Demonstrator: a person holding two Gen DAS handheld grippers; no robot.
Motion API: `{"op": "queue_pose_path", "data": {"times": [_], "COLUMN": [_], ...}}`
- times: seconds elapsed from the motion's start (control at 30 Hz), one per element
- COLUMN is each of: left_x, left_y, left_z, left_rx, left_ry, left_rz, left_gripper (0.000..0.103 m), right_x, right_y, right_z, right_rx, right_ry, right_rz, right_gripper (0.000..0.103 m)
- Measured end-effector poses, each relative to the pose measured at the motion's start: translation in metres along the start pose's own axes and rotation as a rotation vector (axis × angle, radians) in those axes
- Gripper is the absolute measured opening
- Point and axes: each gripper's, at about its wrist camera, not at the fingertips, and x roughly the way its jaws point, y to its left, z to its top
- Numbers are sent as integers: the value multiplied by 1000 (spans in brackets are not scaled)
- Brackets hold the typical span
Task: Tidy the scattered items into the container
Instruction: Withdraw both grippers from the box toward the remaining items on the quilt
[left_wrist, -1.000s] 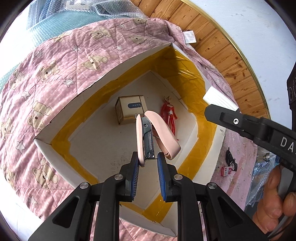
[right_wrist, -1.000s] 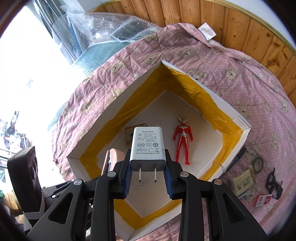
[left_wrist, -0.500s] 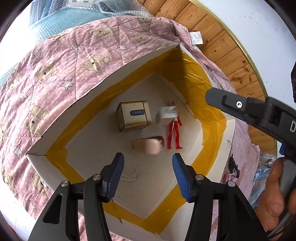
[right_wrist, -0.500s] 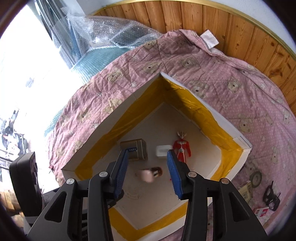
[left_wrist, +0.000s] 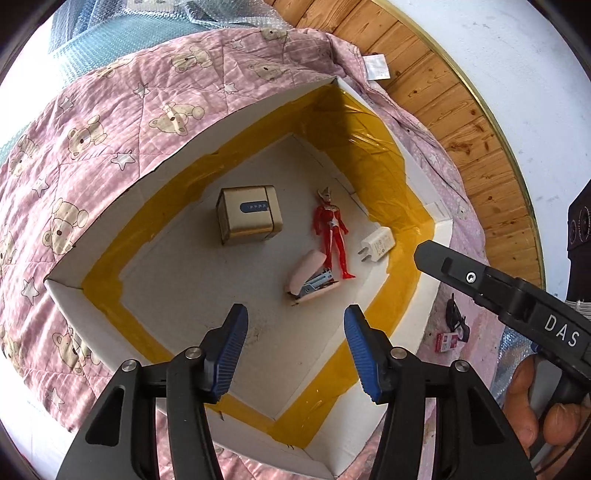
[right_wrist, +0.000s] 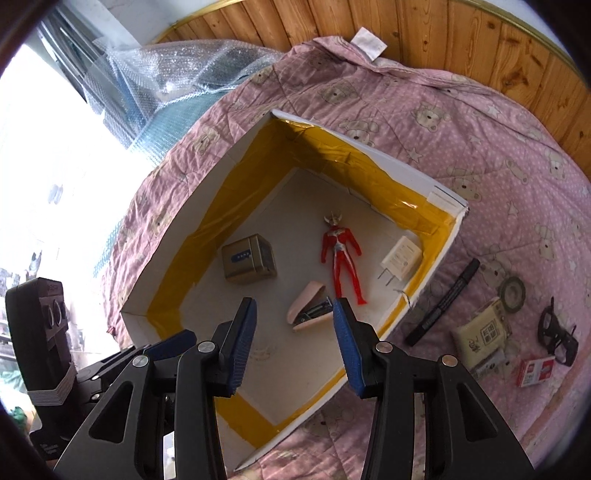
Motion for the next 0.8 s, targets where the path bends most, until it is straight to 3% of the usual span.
{"op": "queue_pose_path", "data": {"times": [0.8], "left_x": [-36], "left_y": [-18], "left_z": [-30], "left_rx": [61], "left_ry": [-45], "left_rz": [17], "left_gripper": [56], "right_x": [-40], "right_y": [19], "right_z": [-36], "right_rx": [-16], "right_ry": [-68], "right_rz": [32], "right_gripper": [46]}}
